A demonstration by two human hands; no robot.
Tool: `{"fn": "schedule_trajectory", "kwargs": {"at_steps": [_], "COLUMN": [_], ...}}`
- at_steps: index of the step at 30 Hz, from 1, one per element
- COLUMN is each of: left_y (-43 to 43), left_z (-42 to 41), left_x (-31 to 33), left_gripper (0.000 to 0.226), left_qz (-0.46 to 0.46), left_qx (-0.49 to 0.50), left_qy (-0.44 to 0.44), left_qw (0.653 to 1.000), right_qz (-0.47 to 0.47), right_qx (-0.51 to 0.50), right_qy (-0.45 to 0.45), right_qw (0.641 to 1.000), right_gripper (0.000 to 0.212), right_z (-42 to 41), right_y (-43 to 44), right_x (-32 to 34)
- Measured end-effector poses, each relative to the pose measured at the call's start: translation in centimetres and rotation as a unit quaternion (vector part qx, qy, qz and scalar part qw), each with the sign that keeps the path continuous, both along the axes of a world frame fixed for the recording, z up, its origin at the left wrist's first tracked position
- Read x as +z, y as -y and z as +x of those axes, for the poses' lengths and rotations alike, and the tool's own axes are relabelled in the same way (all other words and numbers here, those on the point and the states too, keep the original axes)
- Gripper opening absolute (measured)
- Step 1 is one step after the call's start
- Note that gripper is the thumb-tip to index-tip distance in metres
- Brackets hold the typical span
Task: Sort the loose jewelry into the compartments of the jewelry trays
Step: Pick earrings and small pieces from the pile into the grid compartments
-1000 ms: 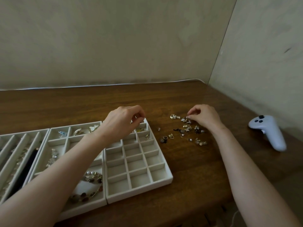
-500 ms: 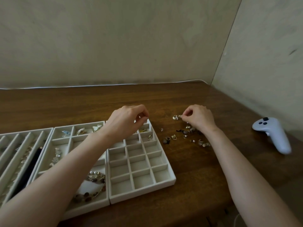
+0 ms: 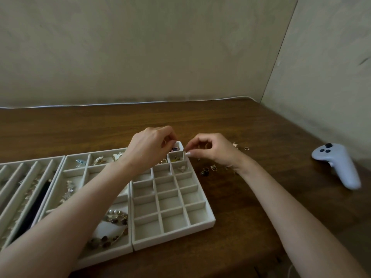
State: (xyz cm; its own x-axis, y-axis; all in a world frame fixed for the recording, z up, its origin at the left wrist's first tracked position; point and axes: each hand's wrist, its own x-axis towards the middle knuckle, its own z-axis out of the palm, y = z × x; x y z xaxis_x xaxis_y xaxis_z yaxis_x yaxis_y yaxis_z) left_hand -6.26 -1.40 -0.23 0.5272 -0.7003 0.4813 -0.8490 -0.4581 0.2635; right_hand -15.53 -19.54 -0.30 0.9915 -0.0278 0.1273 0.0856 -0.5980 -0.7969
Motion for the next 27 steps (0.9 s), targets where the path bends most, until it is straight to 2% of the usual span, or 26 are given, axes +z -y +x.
{"fn": "schedule_trajectory", "kwargs": {"at_steps": [3,6,8,11,15,17,22,27], "left_y": [0.1,0.2,0.2,0.2,0.3,0.3,0.3,0.2], "left_z": [0.0,0.0,0.0,0.1,0.1,0.1,0.1,0.1], "left_x": [-0.1,-0.1,-0.1,-0.1,-0.1,-0.1,0.1,0.1], "left_gripper": [0.012,0.011,0.012,0.011,0.011,0.011,0.012,0.012], "left_qz": [0.004,0.007,0.008,0.005,-0.001,-0.001,0.004,0.002], "left_qx": [-0.004,-0.008,-0.009,-0.004,0.001,0.001,-0.003,-0.001], "left_qy": [-0.001,-0.006,-0.008,-0.006,-0.007,-0.006,-0.011,-0.009], "left_qw": [1.0,1.0,1.0,1.0,1.0,1.0,1.0,1.0], "right_qz": [-0.073,-0.166,-0.18,-0.172,-0.182,-0.206,-0.284,-0.303], "right_qx": [-0.066,-0.079,-0.07,-0.093,-0.235,-0.28,-0.222,-0.215], "right_qy": [0.033,0.007,-0.016,0.012,0.069,0.064,0.016,0.011], "right_qw": [0.995,0.983,0.981,0.981,0.952,0.935,0.933,0.928], "right_gripper": [0.011,0.01,0.009,0.006,0.011,0.016,0.025,0.017], "right_z": [0.1,0.3,0.4,0.6,0.7,0.7,1.0,1.2], "right_y": [1.1,2.0,1.9,2.3,5.0,6.0,6.0,5.7], "right_x": [-0.3,-0.9,-1.2,-1.2,-1.6,-1.8,-2.5,-2.6]}}
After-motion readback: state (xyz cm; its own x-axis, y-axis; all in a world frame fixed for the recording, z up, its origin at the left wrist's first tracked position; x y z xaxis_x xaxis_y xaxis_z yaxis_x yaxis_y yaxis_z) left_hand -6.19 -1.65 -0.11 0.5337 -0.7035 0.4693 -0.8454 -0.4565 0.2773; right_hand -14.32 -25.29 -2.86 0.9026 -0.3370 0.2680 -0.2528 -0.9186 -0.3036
